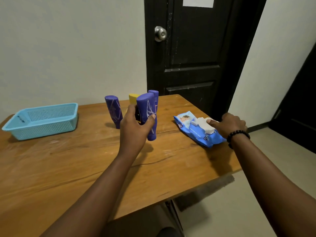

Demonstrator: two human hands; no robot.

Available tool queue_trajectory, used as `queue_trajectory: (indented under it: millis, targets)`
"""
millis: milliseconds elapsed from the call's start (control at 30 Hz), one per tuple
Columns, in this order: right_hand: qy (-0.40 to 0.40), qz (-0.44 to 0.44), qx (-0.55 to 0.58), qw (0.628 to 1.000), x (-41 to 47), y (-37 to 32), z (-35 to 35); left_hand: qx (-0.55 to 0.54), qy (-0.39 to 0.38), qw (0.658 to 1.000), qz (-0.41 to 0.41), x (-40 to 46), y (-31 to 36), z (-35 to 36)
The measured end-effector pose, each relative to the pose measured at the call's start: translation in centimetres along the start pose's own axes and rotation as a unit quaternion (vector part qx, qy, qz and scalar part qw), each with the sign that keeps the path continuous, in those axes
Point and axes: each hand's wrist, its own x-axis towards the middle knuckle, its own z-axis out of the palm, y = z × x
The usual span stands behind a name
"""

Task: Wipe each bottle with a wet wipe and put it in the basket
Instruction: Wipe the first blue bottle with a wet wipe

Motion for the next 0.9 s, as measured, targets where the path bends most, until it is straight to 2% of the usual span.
queue_trajectory:
  millis: [67, 267, 367, 467, 533, 600, 667, 733, 800, 900]
  targets:
    - [-0.021, -0.010, -0.004, 1.000, 0.4, -0.1, 0.5, 0.000, -0.002, 1.000, 0.000, -0.2, 0.3, 0.3]
    - [-0.010, 0.002, 0.016, 1.000, 0.4, -0.8, 1.5, -0.006, -0.014, 1.000, -0.008, -0.8, 0.7, 0.2]
    - [0.052, 0.004, 0.121, 0.991, 0.0, -0.7, 1.6, -0.017, -0.019, 1.000, -0.016, -0.9, 0.6, -0.5]
    - [0.129, -0.009, 0.291, 0.948, -1.0, -1.2, 0.4, -0.043, -0.003, 0.998, -0.047, -0.8, 0.5, -1.4]
    - [0.150, 0.016, 0.434, 0.888, -2.0, -1.8, -0.9, -0.101, 0.008, 0.992, -0.081, -0.6, 0.4, -2.0]
    - [0.119, 0.073, 0.581, 0.801, -2.8, -2.3, -1.8, -0.161, 0.016, 0.980, -0.115, -0.5, 0.3, -2.6]
    - [0.023, 0.144, 0.721, 0.677, -3.4, -2.7, -1.9, -0.197, 0.026, 0.971, -0.135, -0.5, 0.3, -3.2]
    - [-0.095, 0.203, 0.804, 0.551, -4.4, -3.4, -1.3, -0.216, 0.040, 0.964, -0.148, -0.6, 0.0, -3.8]
    - [-0.193, 0.229, 0.821, 0.485, -6.2, -4.7, -0.8, -0.225, 0.048, 0.960, -0.160, -0.8, -0.2, -4.4]
    - [-0.267, 0.223, 0.835, 0.426, -9.0, -6.9, -0.1, -0.234, 0.043, 0.957, -0.168, -1.3, -0.4, -5.2]
